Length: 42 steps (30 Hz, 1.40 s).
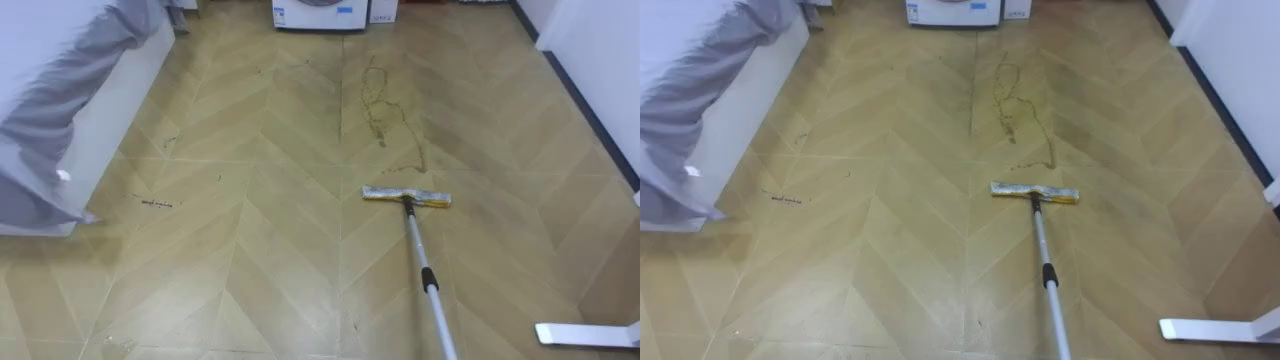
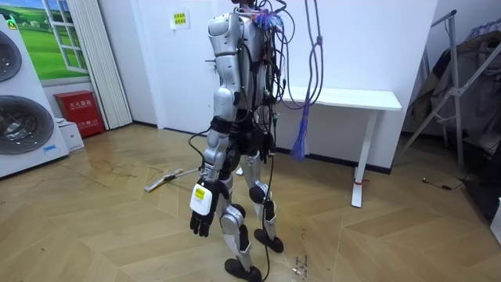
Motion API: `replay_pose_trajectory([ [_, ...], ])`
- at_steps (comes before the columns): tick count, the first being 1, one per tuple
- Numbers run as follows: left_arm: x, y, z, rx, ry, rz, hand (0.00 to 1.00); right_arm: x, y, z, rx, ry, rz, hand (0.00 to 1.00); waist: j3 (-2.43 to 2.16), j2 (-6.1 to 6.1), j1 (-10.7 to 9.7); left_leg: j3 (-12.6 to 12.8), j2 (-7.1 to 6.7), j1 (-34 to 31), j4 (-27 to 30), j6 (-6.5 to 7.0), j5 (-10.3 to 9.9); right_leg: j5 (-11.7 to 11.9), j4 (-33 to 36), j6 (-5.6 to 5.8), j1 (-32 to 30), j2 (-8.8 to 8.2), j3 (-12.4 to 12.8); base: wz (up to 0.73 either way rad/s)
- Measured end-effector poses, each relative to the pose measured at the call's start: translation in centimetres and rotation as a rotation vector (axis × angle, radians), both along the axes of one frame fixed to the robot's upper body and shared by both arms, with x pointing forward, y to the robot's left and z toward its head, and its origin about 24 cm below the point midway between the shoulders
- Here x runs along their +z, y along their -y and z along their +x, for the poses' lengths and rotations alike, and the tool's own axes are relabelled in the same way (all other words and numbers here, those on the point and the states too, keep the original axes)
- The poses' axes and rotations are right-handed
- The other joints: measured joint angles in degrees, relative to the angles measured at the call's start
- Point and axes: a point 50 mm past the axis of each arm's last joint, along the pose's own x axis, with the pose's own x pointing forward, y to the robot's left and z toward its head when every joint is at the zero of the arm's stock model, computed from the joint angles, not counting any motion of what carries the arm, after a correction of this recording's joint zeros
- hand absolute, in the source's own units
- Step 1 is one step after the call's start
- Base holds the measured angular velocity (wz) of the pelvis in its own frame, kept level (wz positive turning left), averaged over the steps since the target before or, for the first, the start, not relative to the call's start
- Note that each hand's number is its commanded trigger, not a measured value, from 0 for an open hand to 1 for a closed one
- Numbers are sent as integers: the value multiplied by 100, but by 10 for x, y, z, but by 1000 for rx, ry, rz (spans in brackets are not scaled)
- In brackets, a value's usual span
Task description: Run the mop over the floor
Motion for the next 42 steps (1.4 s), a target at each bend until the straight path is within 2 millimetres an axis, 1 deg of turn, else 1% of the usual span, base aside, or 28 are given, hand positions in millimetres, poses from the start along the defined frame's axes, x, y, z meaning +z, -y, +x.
replay_pose_trajectory([
  [8, -1, 2, -7, 5, -41, -43, 0, 0, 0, -1, -18, 0, 3, 100, -20, -14, 21, -1, -1, 2, -6, 1, 1, 0, 10, 0, -4, 2, 43, 0],
  [10, -1, 2, -10, 9, -49, -50, 0, 0, 0, -1, -17, 0, 3, 100, -36, -9, 17, 4, -1, 2, 0, 1, 1, 0, 10, 0, -6, 3, 50, 0],
  [16, -1, 3, -14, 11, -63, -66, 0, 0, 0, -1, -17, 0, 2, 100, -41, -3, 26, -3, -2, 4, 2, 1, 0, 0, 12, 0, -7, 4, 65, 0],
  [24, -1, 3, -8, 7, -53, -72, 0, 0, 0, -1, -21, 2, 2, 100, -36, -15, 26, 3, -4, -31, 24, 1, 0, -1, 0, 0, -43, -2, 25, 0],
  [26, -1, 3, -6, 3, -50, -71, 0, 0, 0, 0, -21, 3, 2, 100, -44, -28, 29, 9, -7, -64, 25, 1, 0, -2, -10, 0, -80, -6, 25, 0],
  [27, -1, 3, -4, 1, -45, -71, 0, 0, 0, 2, -19, 7, 1, 100, -38, -38, 24, 9, -8, -119, 40, 3, 1, -2, -13, 0, -121, -8, 22, 0],
  [28, -1, 2, -2, -1, -40, -70, 0, 0, 0, 4, -16, 10, 2, 100, -45, -48, 25, 13, -7, -195, 48, 4, 2, -2, -5, -1, -203, -9, 44, 0],
  [29, -1, 2, 0, -3, -36, -69, 0, 0, 0, 6, -16, 13, 1, 100, -37, -51, 24, 15, -7, -224, 50, 4, 3, -2, -5, -1, -219, -5, 60, -3],
  [30, -1, 1, 3, -8, -32, -67, 0, 0, 0, 7, -8, 13, 2, 100, -44, -74, 27, 24, -6, -281, 48, 5, 4, -2, 6, -1, -271, -3, 88, -7],
  [31, 0, 0, 5, -23, -29, -61, 0, 0, -1, 10, 4, 13, 4, 100, -31, -91, 45, 29, -5, -314, 49, 7, 5, -2, 37, -1, -320, -4, 109, -7],
  [32, 0, 0, 7, -29, -27, -59, 0, 0, -1, 11, 12, 14, 4, 100, -33, -94, 53, 33, -2, -341, 49, 7, 5, -2, 72, -1, -372, -5, 123, -5],
  [36, 1, -3, 25, -62, 22, -31, 0, -1, -1, 19, 24, 20, -7, 100, -23, -114, 44, -9, 3, -670, 145, 7, 5, -1, 207, -1, -692, -6, 91, 6],
  [38, 2, -6, 33, -71, 51, -18, 0, -1, -1, 24, 3, 34, -16, 100, -2, -86, 38, -21, 5, -837, 227, 7, 4, -1, 239, -1, -823, -5, 67, 5],
  [39, 2, -6, 39, -79, 62, -8, 0, 0, -1, 27, -3, 44, -24, 100, 2, -43, 36, -35, 8, -974, 314, 7, 5, -1, 296, -3, -947, -6, 53, 12],
  [40, 3, -6, 45, -92, 74, -2, 0, 0, 0, 30, -7, 52, -34, 100, 22, -39, 23, -38, 8, -1163, 461, 7, 4, -1, 335, -3, -1072, -6, 22, 15],
  [41, 3, -5, 49, -98, 85, 0, 0, 0, 0, 32, -11, 56, -40, 100, 45, 3, 13, -38, 13, -1266, 530, 9, 3, -1, 382, -3, -1164, -7, 12, 20],
  [42, 3, -3, 56, -106, 99, 2, 0, 1, 1, 38, -7, 70, -53, 100, 62, 50, 4, -32, 32, -1515, 695, 9, 3, -2, 526, -4, -1395, -6, -2, 21],
])
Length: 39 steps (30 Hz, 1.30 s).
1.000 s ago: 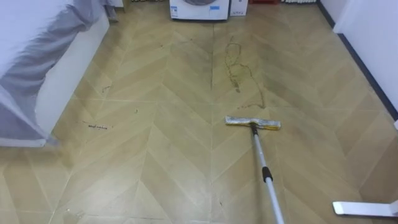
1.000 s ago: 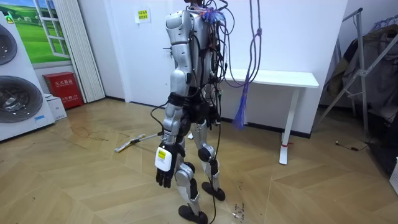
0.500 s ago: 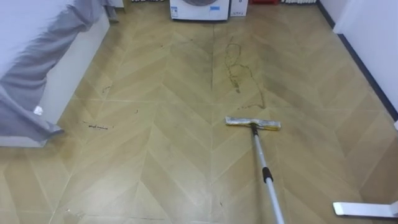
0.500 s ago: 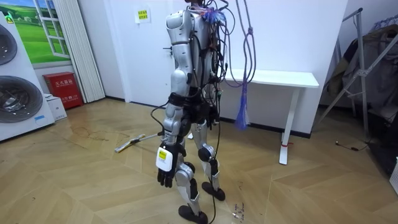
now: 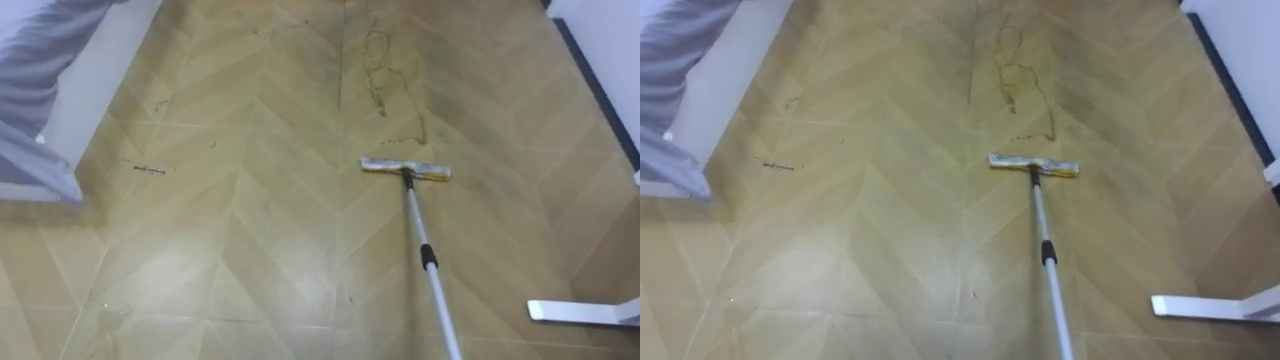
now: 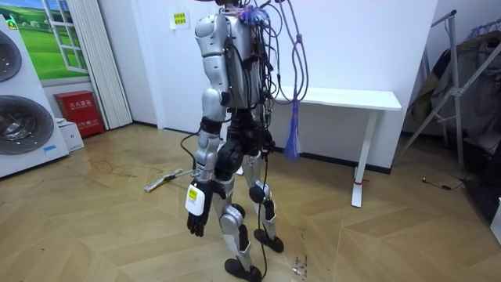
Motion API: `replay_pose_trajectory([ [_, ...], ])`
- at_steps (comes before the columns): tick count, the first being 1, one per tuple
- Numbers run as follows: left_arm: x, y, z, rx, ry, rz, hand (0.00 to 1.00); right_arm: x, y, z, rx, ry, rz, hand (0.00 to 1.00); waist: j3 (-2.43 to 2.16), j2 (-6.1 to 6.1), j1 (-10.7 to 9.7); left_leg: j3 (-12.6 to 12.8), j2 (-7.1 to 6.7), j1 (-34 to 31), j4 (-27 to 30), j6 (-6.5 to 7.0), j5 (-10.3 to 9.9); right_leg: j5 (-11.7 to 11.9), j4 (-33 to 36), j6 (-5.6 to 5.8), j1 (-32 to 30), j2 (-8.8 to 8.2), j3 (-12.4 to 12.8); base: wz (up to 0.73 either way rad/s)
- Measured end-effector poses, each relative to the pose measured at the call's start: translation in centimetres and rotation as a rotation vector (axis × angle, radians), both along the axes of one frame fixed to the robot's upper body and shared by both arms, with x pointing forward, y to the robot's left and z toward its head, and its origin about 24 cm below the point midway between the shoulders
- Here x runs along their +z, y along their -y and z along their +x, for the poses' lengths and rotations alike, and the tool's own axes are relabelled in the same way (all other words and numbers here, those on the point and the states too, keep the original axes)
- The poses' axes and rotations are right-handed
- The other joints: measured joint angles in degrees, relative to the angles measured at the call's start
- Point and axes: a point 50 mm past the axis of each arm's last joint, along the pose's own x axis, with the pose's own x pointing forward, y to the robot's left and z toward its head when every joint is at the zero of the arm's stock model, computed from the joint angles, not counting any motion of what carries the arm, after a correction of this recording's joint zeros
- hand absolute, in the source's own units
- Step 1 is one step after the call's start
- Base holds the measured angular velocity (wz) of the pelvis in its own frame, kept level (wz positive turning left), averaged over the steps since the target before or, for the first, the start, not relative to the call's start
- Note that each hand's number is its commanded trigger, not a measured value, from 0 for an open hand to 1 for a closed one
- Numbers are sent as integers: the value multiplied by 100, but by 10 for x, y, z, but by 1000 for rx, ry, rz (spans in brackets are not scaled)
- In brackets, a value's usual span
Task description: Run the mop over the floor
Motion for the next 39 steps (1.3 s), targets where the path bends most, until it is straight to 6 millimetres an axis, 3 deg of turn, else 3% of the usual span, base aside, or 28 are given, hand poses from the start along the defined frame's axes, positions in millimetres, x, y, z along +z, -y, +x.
replay_pose_trajectory([
  [1, 0, 1, 6, -12, 15, 1, 0, 1, 1, 6, 3, 18, -12, 100, 35, 62, 0, 6, 23, -237, 129, 0, 0, -8, 170, -13, -240, -1, 4, 20],
  [3, 1, 1, 10, -24, 20, 8, 0, 1, 2, 10, -2, 40, -29, 100, 53, 124, 1, 7, 28, -574, 275, 4, -2, -59, 413, -71, -605, -28, 14, 11],
  [8, -1, 0, 3, 17, -5, 35, 0, 1, 3, 8, -66, 62, -54, 100, 27, 222, 58, -8, -6, -1365, 672, 20, -21, -331, 1228, -155, -1598, -114, 272, -3],
  [10, -1, 1, 4, 29, 5, 45, 0, 1, 5, 2, -98, 49, -67, 100, 20, 226, 141, 16, -74, -1764, 977, -18, -47, -586, 1806, -182, -2129, -215, 487, 0],
  [14, -1, 2, 6, 78, 23, 51, 0, 0, 5, -7, -156, 28, -66, 100, 7, 245, 186, 15, -66, -2460, 1951, -136, -347, -1087, 2871, -317, -2862, -286, 533, 5],
  [16, -1, 2, 5, 104, 26, 52, 0, 0, 3, -7, -168, 29, -63, 100, -9, 238, 288, -15, -34, -2864, 2566, -264, -532, -1402, 3529, -496, -3260, -298, 535, 2],
  [18, -1, 4, 5, 121, 30, 48, 0, 0, 3, -5, -186, 36, -67, 100, -32, 228, 347, -18, -4, -3216, 3099, -327, -535, -1588, 3963, -612, -3529, -375, 522, 9],
  [19, -2, 4, 2, 144, 24, 45, 0, 1, 4, -1, -186, 39, -71, 100, -38, 239, 435, 33, 90, -3565, 3719, -462, -393, -1722, 4270, -703, -3632, -365, 478, 4],
  [20, -2, 4, 0, 153, 17, 49, 0, 1, 5, 0, -183, 35, -73, 100, -38, 231, 484, 50, 127, -3751, 4077, -490, -231, -1799, 4420, -746, -3674, -353, 482, -8],
  [21, -3, 4, -9, 164, -4, 57, 0, 2, 6, 6, -180, 33, -80, 100, -23, 192, 530, 64, 147, -4111, 4792, -461, 250, -1962, 4713, -791, -3700, -331, 526, -19],
  [22, -4, 5, -18, 172, -30, 56, 0, 5, 11, 15, -182, 47, -88, 100, 17, 109, 640, 78, 148, -4523, 5581, -493, 970, -2113, 4985, -897, -3694, -341, 558, -28],
  [23, -4, 7, -20, 174, -34, 50, 0, 7, 15, 23, -184, 66, -95, 100, 14, 113, 705, 107, 141, -4736, 6047, -520, 1233, -2160, 5104, -971, -3696, -345, 563, -41],
  [24, -5, 9, -25, 174, -48, 41, 0, 12, 22, 42, -198, 121, -96, 100, 36, 81, 804, 280, 165, -5134, 6915, -491, 1319, -2254, 5314, -1018, -3712, -343, 637, -39],
  [25, -5, 7, -26, 175, -48, 37, 0, 18, 26, 66, -219, 189, -82, 100, 75, 22, 893, 570, 238, -5436, 7346, -351, 1177, -2325, 5429, -989, -3729, -331, 721, -32],
  [27, -5, 6, -22, 167, -27, 22, 0, 27, 29, 95, -249, 280, -50, 100, 104, -41, 974, 745, 269, -5604, 7120, -353, 888, -2359, 5463, -946, -3742, -321, 810, -15],
  [29, -4, 4, -19, 167, -10, 6, 0, 33, 31, 112, -250, 341, -29, 100, 96, -81, 1011, 716, 271, -5359, 5869, -391, 674, -2411, 5462, -834, -3780, -322, 852, 1],
  [31, -2, 0, -13, 167, 7, 2, 0, 36, 30, 120, -277, 384, 6, 100, 88, -55, 1002, 652, 376, -4800, 4042, -407, 616, -2528, 5462, -738, -3776, -265, 822, 15],
  [32, -2, 0, -12, 167, 9, 0, 0, 35, 30, 119, -298, 384, 17, 100, 84, -52, 993, 653, 401, -4678, 3735, -390, 605, -2570, 5456, -703, -3769, -266, 818, 16],
  [33, -2, 1, -7, 163, 13, -12, 0, 33, 32, 110, -335, 371, 28, 100, 73, -32, 961, 757, 406, -4579, 3522, -113, 219, -2638, 5392, -629, -3719, -334, 780, 20],
  [34, -2, 2, -3, 160, 21, -20, 0, 29, 36, 95, -377, 341, 29, 100, 50, -7, 945, 862, 387, -4525, 3483, 70, 78, -2601, 5213, -476, -3589, -414, 741, 22],
  [35, -2, 3, -3, 161, 20, -22, 0, 27, 39, 85, -402, 321, 25, 100, 41, 0, 929, 883, 328, -4477, 3447, 191, -20, -2577, 5110, -424, -3516, -463, 722, 24],
  [36, -1, 4, 3, 157, 39, -25, 0, 25, 47, 64, -439, 275, -1, 100, 26, 12, 874, 875, 130, -4410, 3411, 314, -202, -2449, 5180, -349, -3491, -548, 786, 38],
  [37, 0, 6, 10, 158, 59, -21, 0, 25, 58, 41, -461, 219, -45, 100, 36, 97, 760, 846, -84, -4346, 3443, 443, -313, -2011, 5663, -330, -3725, -622, 968, 48],
  [38, 1, 6, 14, 155, 72, -17, 0, 24, 62, 27, -466, 187, -70, 100, 10, 157, 693, 825, -159, -4315, 3464, 494, -400, -1720, 5926, -287, -3864, -617, 1124, 50],
  [39, 3, 6, 23, 154, 112, -5, 0, 23, 65, 4, -472, 117, -110, 100, -23, 245, 649, 775, -238, -4253, 3469, 559, -552, -1281, 6322, -253, -4197, -506, 1428, 19],
])
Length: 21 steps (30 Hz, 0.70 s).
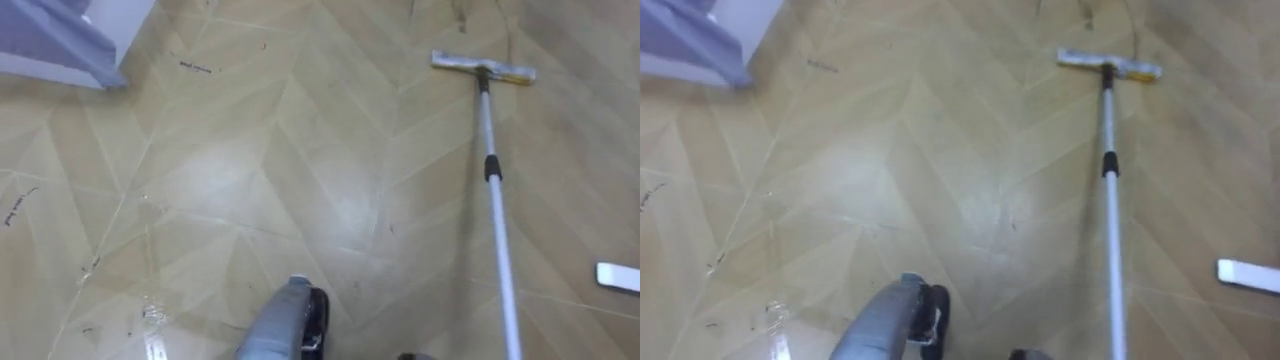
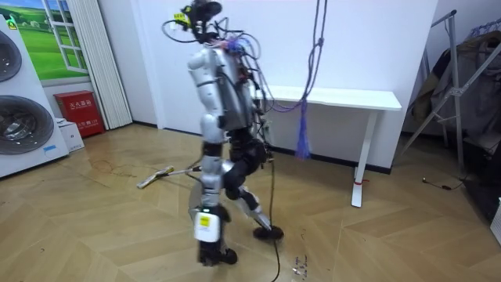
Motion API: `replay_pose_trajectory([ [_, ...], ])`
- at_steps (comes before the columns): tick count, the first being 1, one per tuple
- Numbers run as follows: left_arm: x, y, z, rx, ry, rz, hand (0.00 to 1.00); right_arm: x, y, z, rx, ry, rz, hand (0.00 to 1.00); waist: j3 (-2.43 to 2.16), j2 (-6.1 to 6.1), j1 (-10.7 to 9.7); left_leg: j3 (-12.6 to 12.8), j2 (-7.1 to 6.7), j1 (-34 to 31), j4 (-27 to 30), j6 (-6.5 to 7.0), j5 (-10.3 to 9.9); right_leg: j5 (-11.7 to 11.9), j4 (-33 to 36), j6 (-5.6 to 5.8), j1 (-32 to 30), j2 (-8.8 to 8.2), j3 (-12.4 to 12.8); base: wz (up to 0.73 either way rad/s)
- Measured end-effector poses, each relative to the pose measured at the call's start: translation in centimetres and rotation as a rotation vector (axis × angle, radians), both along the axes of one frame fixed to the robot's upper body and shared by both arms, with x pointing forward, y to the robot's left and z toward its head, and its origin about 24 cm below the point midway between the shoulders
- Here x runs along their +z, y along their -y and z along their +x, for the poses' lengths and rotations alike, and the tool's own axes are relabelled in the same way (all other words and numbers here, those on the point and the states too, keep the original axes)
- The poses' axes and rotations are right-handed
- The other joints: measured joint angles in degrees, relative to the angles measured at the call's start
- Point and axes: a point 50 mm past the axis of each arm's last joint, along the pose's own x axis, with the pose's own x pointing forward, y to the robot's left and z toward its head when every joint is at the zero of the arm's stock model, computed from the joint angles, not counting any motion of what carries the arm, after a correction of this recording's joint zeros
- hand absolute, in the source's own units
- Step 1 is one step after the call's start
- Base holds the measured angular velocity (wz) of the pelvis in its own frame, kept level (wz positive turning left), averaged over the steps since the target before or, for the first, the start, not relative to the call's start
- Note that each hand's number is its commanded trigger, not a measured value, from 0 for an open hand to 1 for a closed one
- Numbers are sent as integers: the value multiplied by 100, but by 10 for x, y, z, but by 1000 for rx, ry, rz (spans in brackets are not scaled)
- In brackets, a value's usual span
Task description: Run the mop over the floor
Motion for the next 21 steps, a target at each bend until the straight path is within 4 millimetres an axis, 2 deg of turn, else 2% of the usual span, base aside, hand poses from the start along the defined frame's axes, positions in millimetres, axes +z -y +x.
replay_pose_trajectory([
  [1, 2, -2, 7, -5, 39, 19, 0, -2, -3, -15, -9, -60, -3, 100, 4, 89, -23, -59, -33, 76, -34, 40, -110, 44, 63, 40, -372, 154, 133, 7],
  [2, 3, -2, 9, -4, 52, 26, 0, -3, -6, -21, -16, -85, -3, 100, -9, 150, -42, -85, -40, 113, -70, 49, -133, 49, -7, 51, -544, 224, 150, 0],
  [3, 5, -3, 12, -5, 68, 38, 0, -6, -14, -33, -27, -129, 4, 100, -9, 188, -150, -100, -47, 230, -141, 70, -186, 77, -334, 99, -857, 352, 187, 7],
  [5, 5, 0, 12, -12, 73, 45, 0, -11, -28, -47, -36, -171, 29, 100, -1, 208, -231, -99, -52, 446, -274, 78, -311, 148, -1302, 111, -1144, 474, 157, 0],
  [6, 3, 4, 11, -24, 67, 39, 0, -13, -35, -50, -41, -187, 41, 100, 3, 207, -243, -99, -61, 598, -359, 59, -397, 328, -2012, 66, -1237, 561, 143, -8],
  [7, 2, 7, 9, -20, 60, 32, 0, -14, -38, -51, -47, -201, 48, 100, 8, 192, -237, -99, -65, 771, -403, 34, -527, 568, -2584, -26, -1256, 648, 133, -4],
  [8, 2, 8, 8, -18, 53, 30, 0, -14, -38, -51, -51, -206, 47, 100, 10, 188, -237, -106, -71, 856, -399, 19, -606, 747, -2691, -107, -1217, 659, 130, 3],
  [9, 1, 9, 4, -12, 38, 27, 0, -13, -37, -49, -58, -209, 37, 100, 29, 139, -208, -141, -91, 1019, -345, -32, -775, 837, -2650, -193, -1073, 669, 117, 0],
  [10, 1, 6, 1, -1, 26, 37, 0, -13, -36, -40, -48, -199, 23, 100, 45, 84, -163, -148, -88, 1184, -273, -119, -916, 823, -2548, -224, -939, 670, 87, 0],
  [11, 1, 4, -1, 8, 19, 43, 0, -12, -35, -33, -36, -189, 15, 100, 70, 26, -161, -163, -69, 1207, -133, -190, -953, 786, -2482, -251, -882, 666, 64, -8],
  [12, 1, 2, -3, 30, 6, 53, 0, -10, -30, -14, -14, -156, -5, 100, 86, -10, -138, -122, 67, 1085, 471, -340, -882, 581, -2316, -353, -770, 712, -17, -24],
  [13, 1, -2, -5, 49, 2, 61, 0, -7, -26, 9, 14, -107, -22, 100, 52, -30, 17, -67, 269, 843, 1281, -669, -562, 407, -2109, -471, -692, 860, 8, -37],
  [14, 1, -3, -5, 55, 1, 64, 0, -4, -23, 22, 28, -75, -32, 100, 52, -90, 109, -70, 313, 709, 1647, -745, -333, 305, -1990, -522, -657, 902, 22, -54],
  [15, 2, -6, -6, 68, 3, 73, 0, 3, -18, 55, 57, 13, -51, 100, 92, -203, 223, -70, 392, 480, 2271, -801, 193, 81, -1780, -569, -567, 1010, 89, -40],
  [16, 3, -9, -7, 84, 10, 78, 0, 11, -17, 84, 68, 103, -57, 100, 102, -342, 300, -90, 383, 236, 2728, -880, 631, -103, -1603, -617, -521, 1033, 135, -25],
  [17, 4, -10, -6, 84, 18, 80, 0, 15, -16, 96, 75, 150, -57, 100, 112, -423, 310, -95, 374, 120, 2789, -882, 607, -157, -1542, -604, -501, 1040, 146, -6],
  [18, 5, -11, -4, 76, 34, 83, 0, 24, -16, 122, 80, 252, -49, 100, 136, -481, 347, -129, 429, -149, 2689, -825, 485, -285, -1499, -610, -410, 1084, 145, -6],
  [19, 4, -11, -7, 77, 28, 76, 0, 31, -16, 139, 86, 326, -36, 100, 142, -494, 456, -146, 509, -305, 2184, -810, 245, -378, -1544, -605, -251, 1133, 140, -8],
  [20, 4, -10, -9, 77, 25, 71, 0, 33, -16, 144, 84, 349, -30, 100, 141, -495, 477, -171, 510, -336, 1773, -813, 158, -425, -1584, -595, -155, 1134, 139, 0],
  [21, 3, -10, -14, 78, 14, 57, 0, 34, -17, 147, 76, 371, -6, 100, 134, -475, 485, -245, 504, -317, 746, -835, 144, -546, -1717, -519, 89, 1127, 138, 12],
])
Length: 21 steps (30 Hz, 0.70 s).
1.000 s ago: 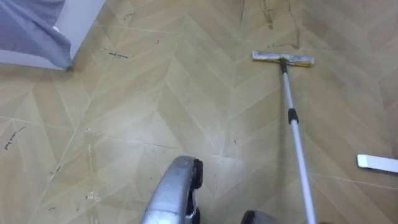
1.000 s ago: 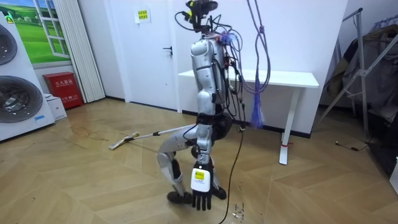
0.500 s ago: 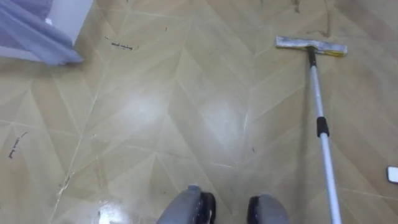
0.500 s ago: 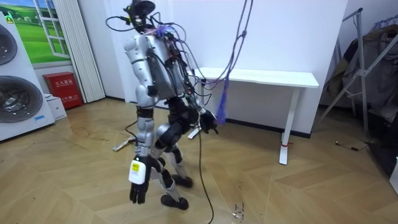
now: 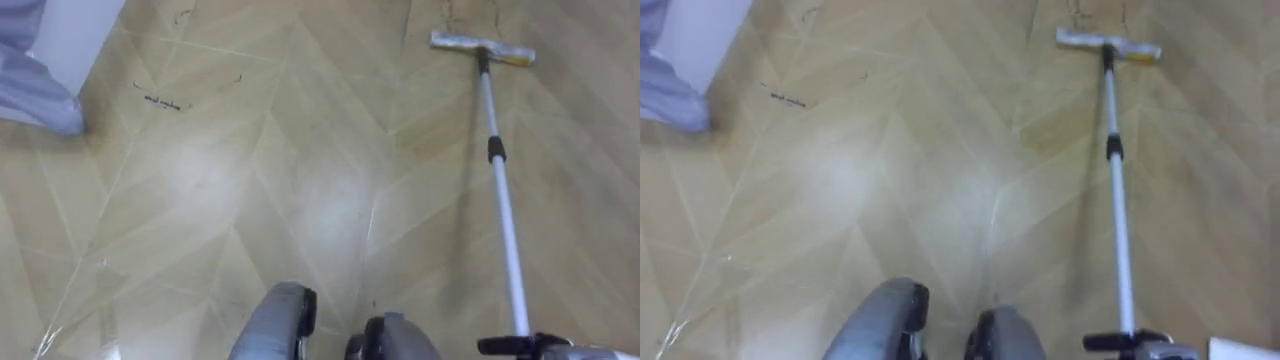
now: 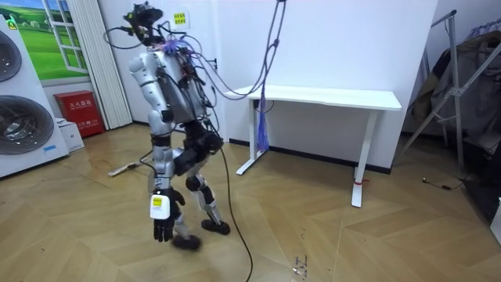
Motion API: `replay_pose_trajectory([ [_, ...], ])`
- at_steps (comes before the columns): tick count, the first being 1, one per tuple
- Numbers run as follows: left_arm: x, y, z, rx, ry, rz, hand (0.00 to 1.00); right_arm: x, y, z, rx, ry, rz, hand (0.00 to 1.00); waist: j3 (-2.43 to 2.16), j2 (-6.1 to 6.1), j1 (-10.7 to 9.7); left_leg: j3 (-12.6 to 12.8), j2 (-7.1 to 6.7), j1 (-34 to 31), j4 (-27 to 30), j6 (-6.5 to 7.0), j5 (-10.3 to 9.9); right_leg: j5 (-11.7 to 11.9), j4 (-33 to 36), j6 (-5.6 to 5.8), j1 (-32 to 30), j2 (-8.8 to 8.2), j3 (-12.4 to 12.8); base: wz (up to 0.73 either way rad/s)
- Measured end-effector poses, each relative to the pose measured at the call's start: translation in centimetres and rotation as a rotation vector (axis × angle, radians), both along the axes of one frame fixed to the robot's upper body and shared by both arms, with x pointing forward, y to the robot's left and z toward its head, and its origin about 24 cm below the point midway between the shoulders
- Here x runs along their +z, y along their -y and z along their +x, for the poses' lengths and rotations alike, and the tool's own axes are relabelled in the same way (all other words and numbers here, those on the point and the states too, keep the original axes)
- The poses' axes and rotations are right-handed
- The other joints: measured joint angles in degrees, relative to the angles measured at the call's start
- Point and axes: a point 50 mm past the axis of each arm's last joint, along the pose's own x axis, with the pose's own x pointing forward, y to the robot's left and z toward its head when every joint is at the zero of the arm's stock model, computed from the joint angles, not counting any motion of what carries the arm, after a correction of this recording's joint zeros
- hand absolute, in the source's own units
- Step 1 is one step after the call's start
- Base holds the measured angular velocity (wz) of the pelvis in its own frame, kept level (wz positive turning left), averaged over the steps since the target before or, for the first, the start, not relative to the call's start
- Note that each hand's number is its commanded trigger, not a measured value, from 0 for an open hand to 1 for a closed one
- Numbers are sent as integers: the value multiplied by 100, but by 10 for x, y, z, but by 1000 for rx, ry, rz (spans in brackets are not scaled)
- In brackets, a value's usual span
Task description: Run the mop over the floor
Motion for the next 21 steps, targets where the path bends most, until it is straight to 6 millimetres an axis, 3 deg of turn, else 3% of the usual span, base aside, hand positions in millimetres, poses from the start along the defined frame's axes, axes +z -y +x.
replay_pose_trajectory([
  [1, -1, 0, -3, 1, -8, -16, 0, -3, -1, -5, 4, -12, 21, 100, -6, 60, -4, -39, 34, 94, -868, 82, 201, -130, -157, 75, 283, -22, -7, 14],
  [2, -1, 0, -6, 3, -18, -25, 0, -6, 0, -12, 1, -25, 28, 100, -29, 80, -9, 39, 60, 152, -921, 158, 240, -202, -214, 130, 409, -60, -15, 24],
  [3, -2, 0, -10, 9, -30, -41, 0, -12, 4, -30, -34, -58, 46, 100, -64, 100, -39, 141, -54, 330, -944, 431, 72, -306, -284, 279, 623, -173, 30, 35],
  [4, -2, 2, -5, -19, -26, -43, 0, -18, 10, -53, -55, -118, 43, 100, -69, 117, -61, 201, -262, 509, -990, 643, -67, -312, -154, 337, 700, -335, 114, 46],
  [5, -2, 3, -1, -32, -21, -44, 0, -21, 14, -68, -66, -157, 37, 100, -74, 123, -91, 241, -366, 613, -1014, 716, -129, -264, -15, 430, 716, -419, 176, 49],
  [6, -1, 5, 4, -41, -4, -48, 0, -25, 20, -98, -77, -248, 18, 100, -103, 175, -178, 277, -570, 788, -1022, 866, -249, -42, 397, 690, 674, -578, 218, 41],
  [7, 1, 7, 11, -67, 22, -43, 0, -29, 24, -130, -85, -342, -1, 100, -151, 280, -230, 275, -671, 910, -989, 946, -407, 344, 833, 769, 553, -615, 292, 33],
  [9, 4, 11, 25, -84, 89, -43, 0, -33, 21, -173, -110, -456, -15, 100, -186, 479, -380, 157, -791, 1037, -983, 1031, -570, 847, 1408, 769, 235, -569, 380, 23],
  [10, 7, 12, 34, -88, 122, -32, 0, -36, 13, -190, -113, -511, -7, 100, -183, 561, -470, 119, -802, 1073, -1001, 1051, -629, 846, 1575, 755, -136, -483, 467, 15],
  [12, 8, 14, 39, -88, 145, -22, 0, -42, -2, -207, -116, -571, 18, 100, -176, 595, -636, 51, -854, 1210, -1086, 1063, -644, 809, 1322, 745, -630, -388, 508, -16],
  [14, 7, 19, 38, -86, 143, -30, 0, -46, -16, -214, -101, -602, 36, 100, -164, 610, -677, -211, -905, 1433, -1194, 979, -732, 808, 546, 723, -904, -292, 451, -46],
  [15, 5, 22, 36, -99, 131, -36, 0, -47, -19, -213, -81, -603, 38, 100, -139, 635, -703, -388, -942, 1598, -1246, 913, -833, 863, -253, 644, -910, -251, 408, -51],
  [16, 5, 24, 35, -108, 124, -36, 0, -48, -20, -206, -63, -593, 35, 100, -128, 617, -704, -403, -941, 1714, -1252, 879, -968, 996, -849, 576, -907, -206, 382, -38],
  [18, 4, 23, 32, -103, 112, -28, 0, -47, -18, -197, -52, -588, 20, 100, -125, 614, -684, -490, -939, 1811, -1083, 799, -1168, 1159, -833, 459, -794, -220, 275, -8],
  [20, 3, 18, 26, -89, 78, -8, 0, -46, -14, -178, -50, -570, 0, 100, -94, 566, -637, -506, -898, 1813, -692, 630, -1279, 1081, -609, 306, -678, -309, 106, 5],
  [21, 2, 14, 23, -54, 60, -2, 0, -43, -9, -158, -35, -531, -21, 100, -79, 531, -573, -311, -781, 1618, -49, 348, -1133, 883, -368, 236, -646, -288, 80, 0],
])
